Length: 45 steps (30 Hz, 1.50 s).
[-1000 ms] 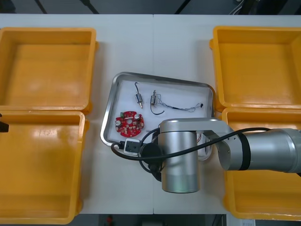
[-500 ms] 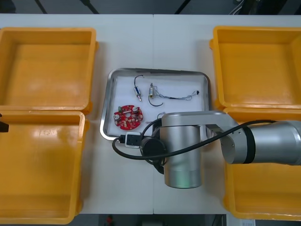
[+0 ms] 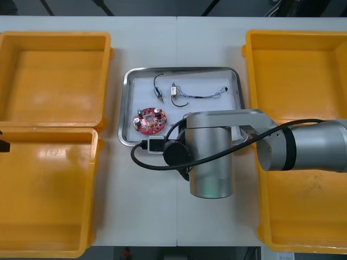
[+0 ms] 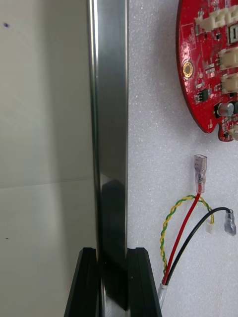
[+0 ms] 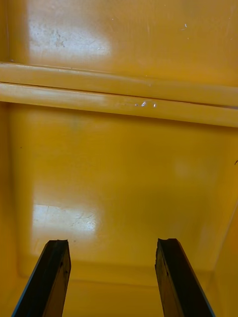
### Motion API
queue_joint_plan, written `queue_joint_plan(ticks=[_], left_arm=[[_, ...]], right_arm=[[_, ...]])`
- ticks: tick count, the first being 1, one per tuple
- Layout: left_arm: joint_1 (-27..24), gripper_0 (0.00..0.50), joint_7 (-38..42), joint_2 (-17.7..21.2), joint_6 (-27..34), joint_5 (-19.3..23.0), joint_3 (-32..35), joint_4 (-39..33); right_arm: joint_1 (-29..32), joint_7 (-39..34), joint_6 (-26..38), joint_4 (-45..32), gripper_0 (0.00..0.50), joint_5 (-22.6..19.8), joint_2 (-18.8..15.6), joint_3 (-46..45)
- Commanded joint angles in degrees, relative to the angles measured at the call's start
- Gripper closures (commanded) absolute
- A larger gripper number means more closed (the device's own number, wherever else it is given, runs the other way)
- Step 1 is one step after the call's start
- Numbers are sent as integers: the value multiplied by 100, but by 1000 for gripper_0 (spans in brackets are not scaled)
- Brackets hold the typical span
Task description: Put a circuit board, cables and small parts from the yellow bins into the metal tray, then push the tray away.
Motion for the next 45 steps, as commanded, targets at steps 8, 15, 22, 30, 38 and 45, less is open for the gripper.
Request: queue_joint_plan(ticks=[8,15,22,30,38,45], left_arm=[[129,0,-266,-54,-57,-32,106,-132],[129,0,-266,-54,-57,-32,106,-132],[129,0,-266,-54,-57,-32,106,-132],[129,0,-266,-54,-57,-32,106,-132],[129,0,-266,-54,-57,-32,106,-132],[129,0,-266,-54,-57,-32,106,-132]], right_arm=[[-690,512,-351,824,500,51,-32,64],[-813,715,-878,1421,500,51,47,55],[-980,882,-1133,2054,500,51,293,55],[-1173,996,-1634,2704,500,51,548,46],[-1367,1119,-2302,3355,500,42,750,46],[-1481,1207,-2917,3926,500,42,864,46]])
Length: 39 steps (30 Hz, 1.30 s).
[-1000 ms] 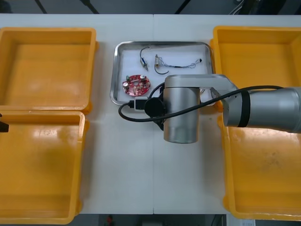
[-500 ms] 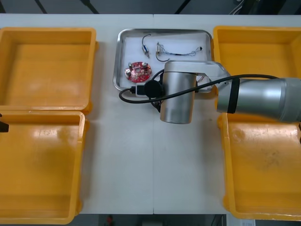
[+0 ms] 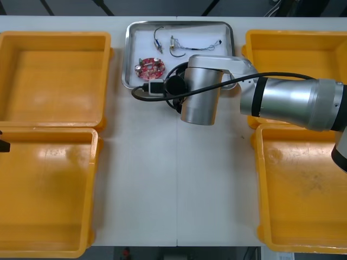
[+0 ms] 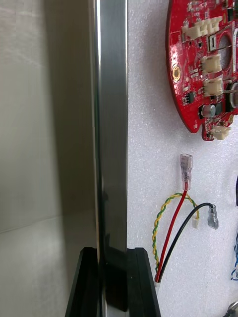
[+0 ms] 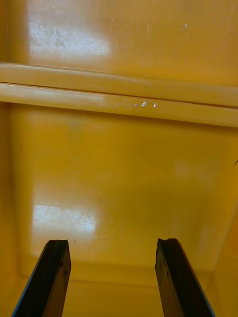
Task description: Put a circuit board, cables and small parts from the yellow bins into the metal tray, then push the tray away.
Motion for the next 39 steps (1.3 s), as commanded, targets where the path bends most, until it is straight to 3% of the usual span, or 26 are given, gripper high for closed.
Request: queue_joint_plan(ticks=[1,22,24,26,29,30,31,32,39], left_arm=[[129,0,-266,-54,-57,-32,106,-130],[129,0,-266,-54,-57,-32,106,-130],[129,0,-266,-54,-57,-32,106,-130],[129,0,-266,-54,-57,-32,106,-130],[129,0,-266,-54,-57,-32,106,-130],[129,0,-266,-54,-57,-32,106,-130],[129,0,-266,-54,-57,-32,106,-130],[129,0,-266,-54,-57,-32,106,-130],[129,0,-266,-54,-57,-32,106,-130]], right_arm=[[-428,226,-294,287,500,42,179,44],[-586,305,-1375,1192,500,104,364,44],[-586,296,-1384,1192,477,104,364,44],[-586,296,-1384,1192,417,104,373,44],[-586,278,-1366,1192,246,95,373,44],[-586,269,-1349,1192,246,78,373,44],[-577,261,-1340,1201,102,69,373,44],[-586,261,-1313,1210,7,-54,373,44],[-586,287,-830,1060,0,-230,373,-158]])
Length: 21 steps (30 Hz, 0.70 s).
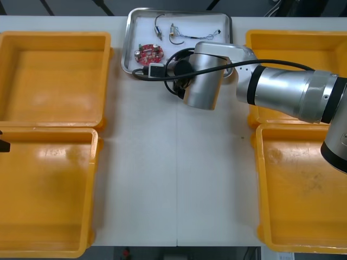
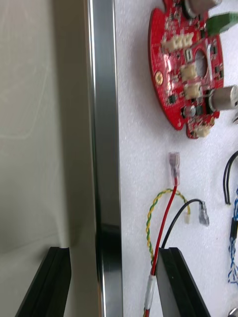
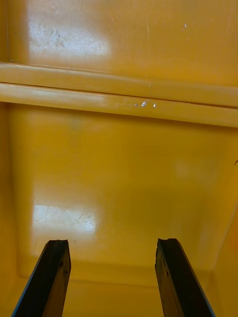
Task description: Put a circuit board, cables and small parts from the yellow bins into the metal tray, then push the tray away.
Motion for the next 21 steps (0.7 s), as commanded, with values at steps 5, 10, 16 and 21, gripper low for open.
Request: queue_joint_plan(ticks=[5,10,16,21], left_arm=[[129,0,-266,-54,-55,-32,106,-128],[129,0,-266,-54,-55,-32,106,-128],[129,0,-266,-54,-55,-32,106,-128],[129,0,-266,-54,-55,-32,106,-128]], right_arm=[[-335,208,1071,-541,0,-56,87,-526],[-335,164,2284,-1191,0,-170,-1,-1018],[-247,-275,3347,-1894,0,-592,-264,-1669],[-36,-961,4059,-2659,0,-662,-537,-2029]])
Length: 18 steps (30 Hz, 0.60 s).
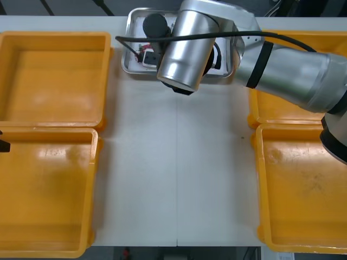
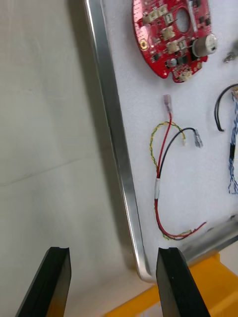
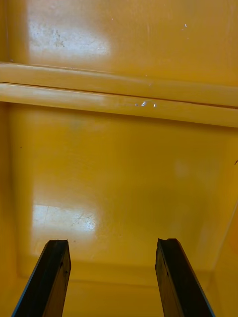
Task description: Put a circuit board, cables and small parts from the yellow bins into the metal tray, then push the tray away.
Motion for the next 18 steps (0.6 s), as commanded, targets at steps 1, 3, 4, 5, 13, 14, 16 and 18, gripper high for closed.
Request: queue_joint_plan(ticks=[1,3,4,5,13,14,16,18], left_arm=[[128,0,-266,-52,-55,-32,106,-128],[128,0,-266,-52,-55,-32,106,-128],[128,0,-266,-52,-55,-32,106,-128],[128,0,-266,-52,-55,-32,106,-128],[128,0,-266,-52,-55,-32,106,-128],[128,0,-266,-52,-55,-32,106,-128],[128,0,-266,-52,-55,-32,106,-128],[128,0,-266,-52,-55,-32,106,-128]], right_arm=[[79,-968,545,-907,0,-65,-436,-535],[237,-1408,826,-1337,0,-135,-629,-702],[272,-1513,887,-1425,0,-170,-682,-746],[360,-1707,1019,-1627,0,-267,-805,-851],[949,-3051,1670,-2788,0,-908,-1640,-1519],[1002,-3139,1696,-2849,0,-952,-1701,-1598],[1204,-3412,1801,-3060,0,-1093,-1886,-1827],[1459,-3719,1898,-3341,0,-1269,-2167,-2099]])
